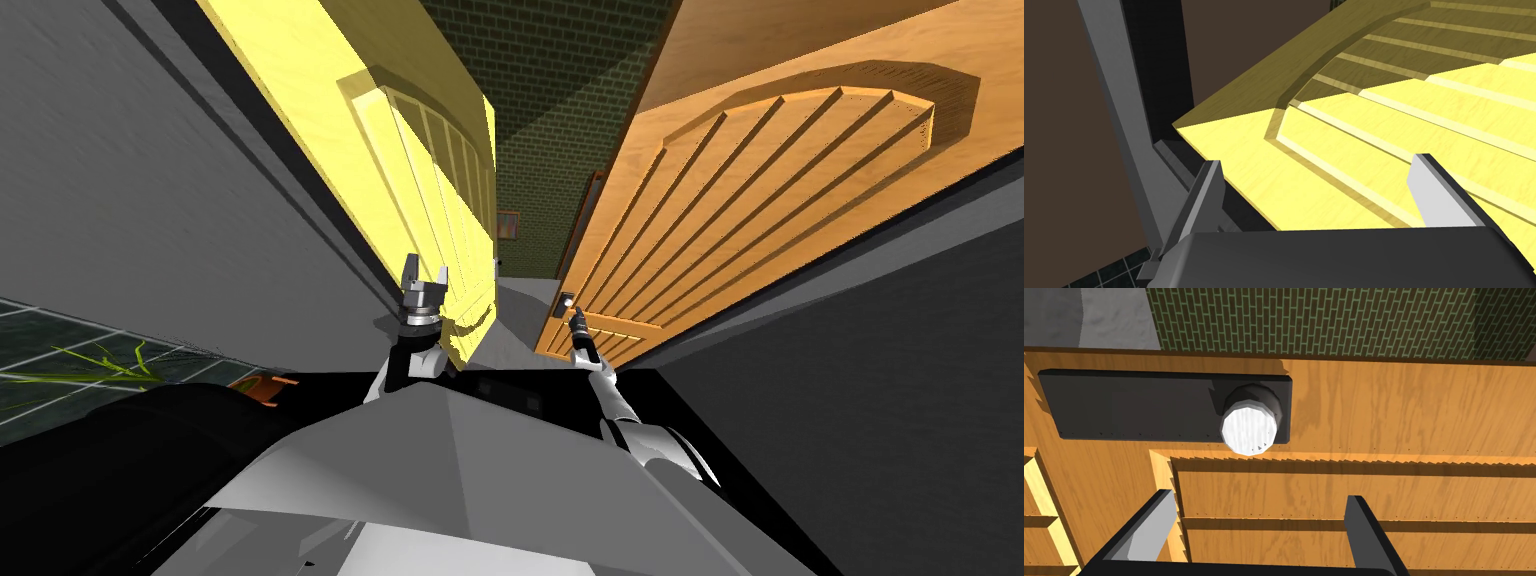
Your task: Push the door open
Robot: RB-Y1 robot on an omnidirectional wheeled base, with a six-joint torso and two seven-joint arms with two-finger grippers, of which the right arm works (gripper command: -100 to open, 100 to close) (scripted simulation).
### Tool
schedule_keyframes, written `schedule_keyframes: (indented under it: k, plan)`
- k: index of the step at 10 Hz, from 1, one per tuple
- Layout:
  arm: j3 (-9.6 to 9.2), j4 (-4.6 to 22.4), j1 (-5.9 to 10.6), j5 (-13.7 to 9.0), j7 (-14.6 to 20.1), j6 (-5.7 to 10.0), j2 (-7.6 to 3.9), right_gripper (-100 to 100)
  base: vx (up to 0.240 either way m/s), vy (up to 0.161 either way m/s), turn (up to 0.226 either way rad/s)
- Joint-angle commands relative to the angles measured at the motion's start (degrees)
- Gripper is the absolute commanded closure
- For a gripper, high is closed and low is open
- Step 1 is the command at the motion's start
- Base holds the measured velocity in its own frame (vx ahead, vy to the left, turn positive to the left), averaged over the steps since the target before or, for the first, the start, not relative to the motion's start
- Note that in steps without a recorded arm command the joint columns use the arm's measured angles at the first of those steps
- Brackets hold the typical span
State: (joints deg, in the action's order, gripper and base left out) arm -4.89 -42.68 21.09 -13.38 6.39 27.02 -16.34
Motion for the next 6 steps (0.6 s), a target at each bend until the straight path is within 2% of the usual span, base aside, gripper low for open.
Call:
schedule_keyframes:
  k: [1,5,6]
  plan:
    - [0.22,0.16,0.07,-0.03,-0.14,0.13,0.04,-100,0.170,-0.002,0.025]
    - [0.85,0.61,0.20,-0.11,-0.53,0.51,0.15,-100,0.212,0.008,0.028]
    - [0.75,0.49,0.17,-0.10,-0.46,0.42,0.13,-100,0.094,0.006,0.006]
